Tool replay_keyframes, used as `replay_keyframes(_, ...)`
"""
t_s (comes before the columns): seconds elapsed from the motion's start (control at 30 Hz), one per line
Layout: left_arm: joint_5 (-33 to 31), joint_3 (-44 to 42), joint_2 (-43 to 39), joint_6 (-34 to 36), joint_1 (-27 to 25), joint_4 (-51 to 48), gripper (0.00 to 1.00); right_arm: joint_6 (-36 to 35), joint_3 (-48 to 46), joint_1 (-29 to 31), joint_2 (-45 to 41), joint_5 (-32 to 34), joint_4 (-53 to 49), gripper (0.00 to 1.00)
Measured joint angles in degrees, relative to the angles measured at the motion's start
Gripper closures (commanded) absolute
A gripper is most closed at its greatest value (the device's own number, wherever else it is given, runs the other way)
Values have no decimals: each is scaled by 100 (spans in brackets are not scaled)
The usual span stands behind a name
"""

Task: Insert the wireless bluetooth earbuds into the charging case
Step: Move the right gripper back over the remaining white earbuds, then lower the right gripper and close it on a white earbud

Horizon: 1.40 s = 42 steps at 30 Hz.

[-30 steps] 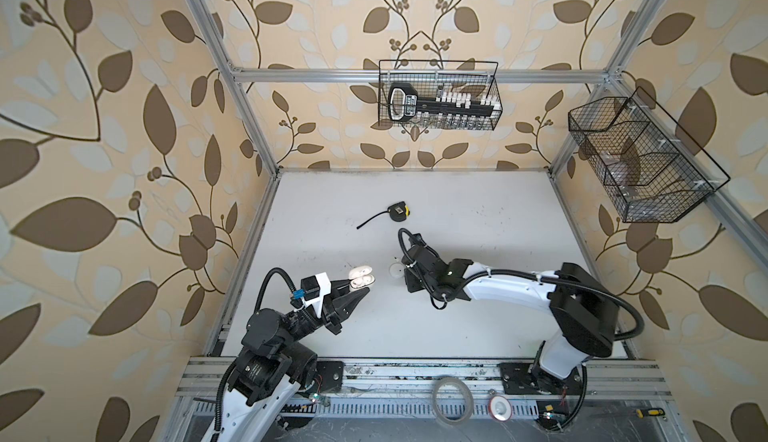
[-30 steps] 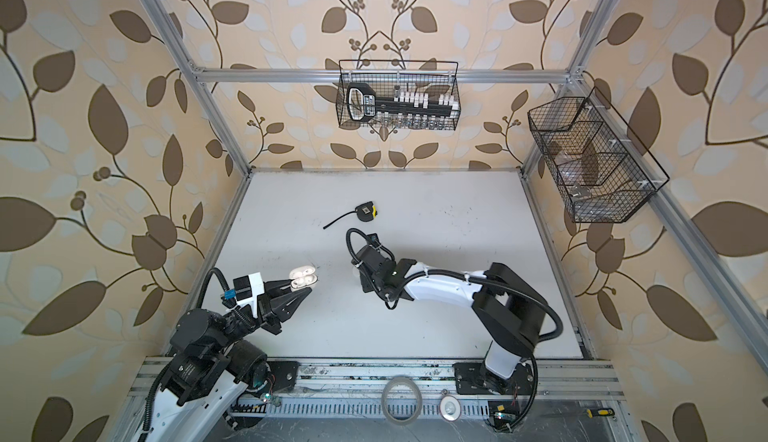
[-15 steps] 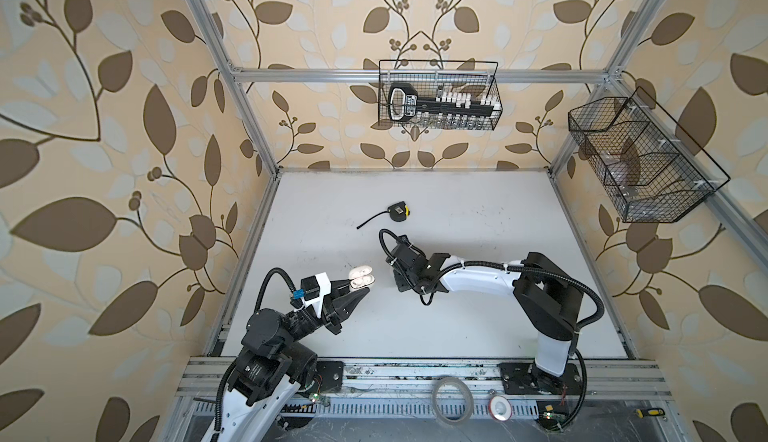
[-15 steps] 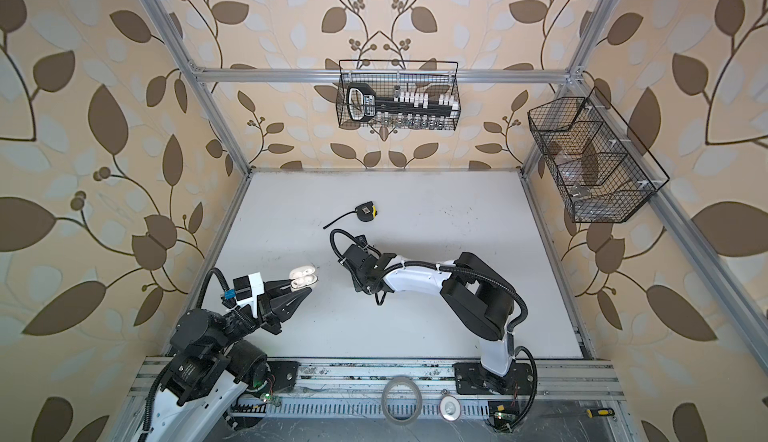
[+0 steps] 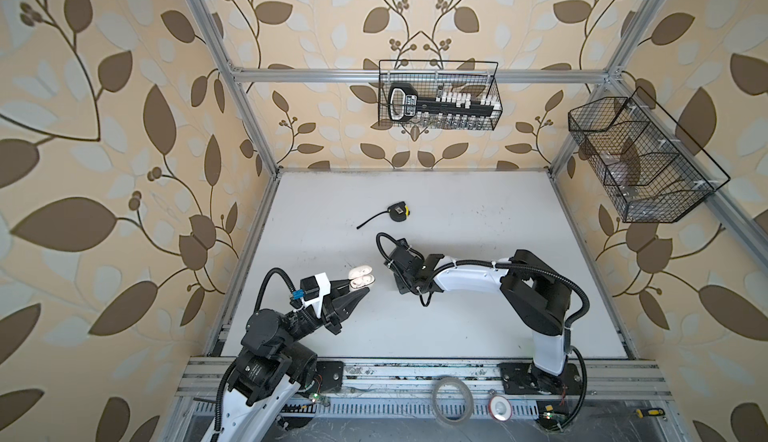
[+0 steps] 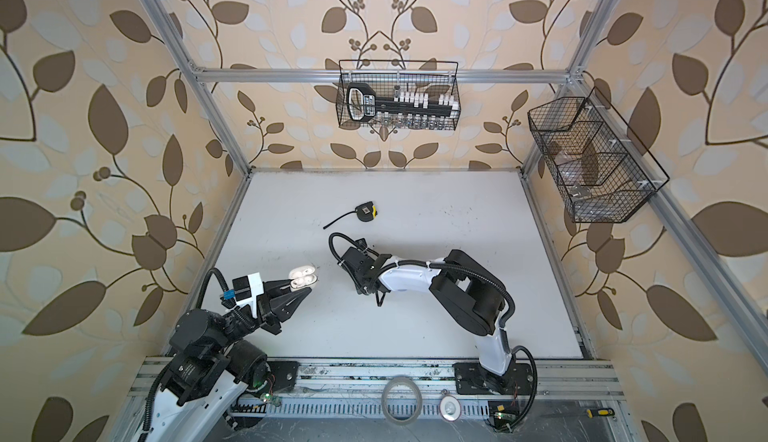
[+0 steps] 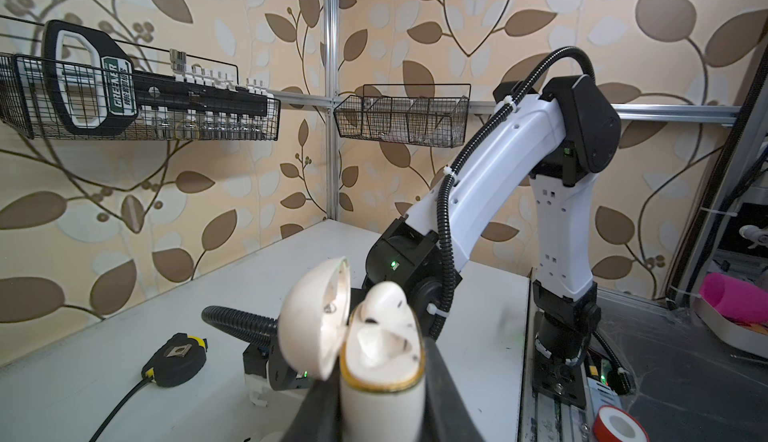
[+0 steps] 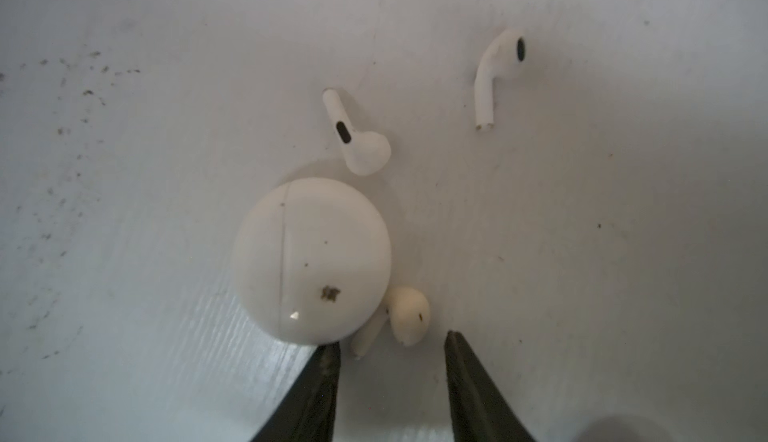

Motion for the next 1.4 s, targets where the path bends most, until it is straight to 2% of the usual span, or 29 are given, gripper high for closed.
replay_keyframes(0.3,9,0,0,-2,0,17,100,-13,-2,-48,0,48,15,65)
replay_keyframes(0.93,11,0,0,-2,0,39,100,9,-361,-140,-212,70,247,68)
replay_keyframes(1.13,9,0,4,0,0,42,100,0,-361,-173,-212,13,284,62)
replay_keyframes(1.4,9,0,87,0,0,85,100,-22,-337,-308,-186,-164,365,60)
